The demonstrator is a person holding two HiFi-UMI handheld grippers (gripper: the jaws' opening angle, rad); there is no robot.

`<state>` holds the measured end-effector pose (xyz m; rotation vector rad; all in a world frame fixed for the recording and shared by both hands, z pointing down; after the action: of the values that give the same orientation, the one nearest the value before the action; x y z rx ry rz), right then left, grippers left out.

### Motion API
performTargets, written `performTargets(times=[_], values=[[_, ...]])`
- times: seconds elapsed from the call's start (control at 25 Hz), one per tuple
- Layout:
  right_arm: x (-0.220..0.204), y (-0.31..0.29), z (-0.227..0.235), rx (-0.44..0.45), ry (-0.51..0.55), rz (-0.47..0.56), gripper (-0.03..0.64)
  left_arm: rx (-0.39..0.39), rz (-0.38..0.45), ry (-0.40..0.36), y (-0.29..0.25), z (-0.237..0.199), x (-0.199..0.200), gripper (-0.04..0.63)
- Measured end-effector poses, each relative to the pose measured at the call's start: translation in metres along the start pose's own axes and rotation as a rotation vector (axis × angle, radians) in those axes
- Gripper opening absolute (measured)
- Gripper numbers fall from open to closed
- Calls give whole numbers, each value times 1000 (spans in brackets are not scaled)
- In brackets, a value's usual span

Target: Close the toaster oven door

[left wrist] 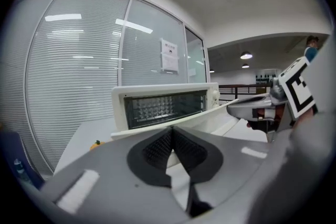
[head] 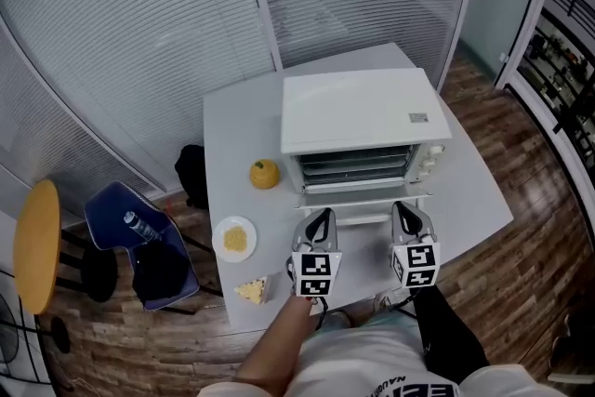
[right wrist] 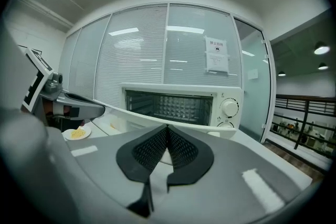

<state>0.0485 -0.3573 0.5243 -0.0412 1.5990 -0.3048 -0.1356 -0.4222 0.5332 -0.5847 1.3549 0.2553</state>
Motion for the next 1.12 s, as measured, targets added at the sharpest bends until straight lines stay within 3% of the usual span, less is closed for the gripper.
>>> performTargets(times=[0.4, 0.72, 1.12], values=[[34, -25, 14, 6, 26, -15, 2, 9, 8, -7, -26, -14, 33, 54], [53, -42, 35, 23, -17, 26, 2, 19, -2, 1, -50, -24, 56, 54], [71, -71, 56, 62, 17, 25, 3, 64, -11, 52, -81, -38, 69, 54]])
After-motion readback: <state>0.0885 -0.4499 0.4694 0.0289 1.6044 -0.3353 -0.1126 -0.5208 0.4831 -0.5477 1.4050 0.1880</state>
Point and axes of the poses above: the fingertips, and each gripper's own axes: y backward along the fingers, z to its right, x out of its top, the point moved 5 cm from there along y, backward along the fingers, and after that the axes turned 11 degrees about x, right-handed, at the moved point
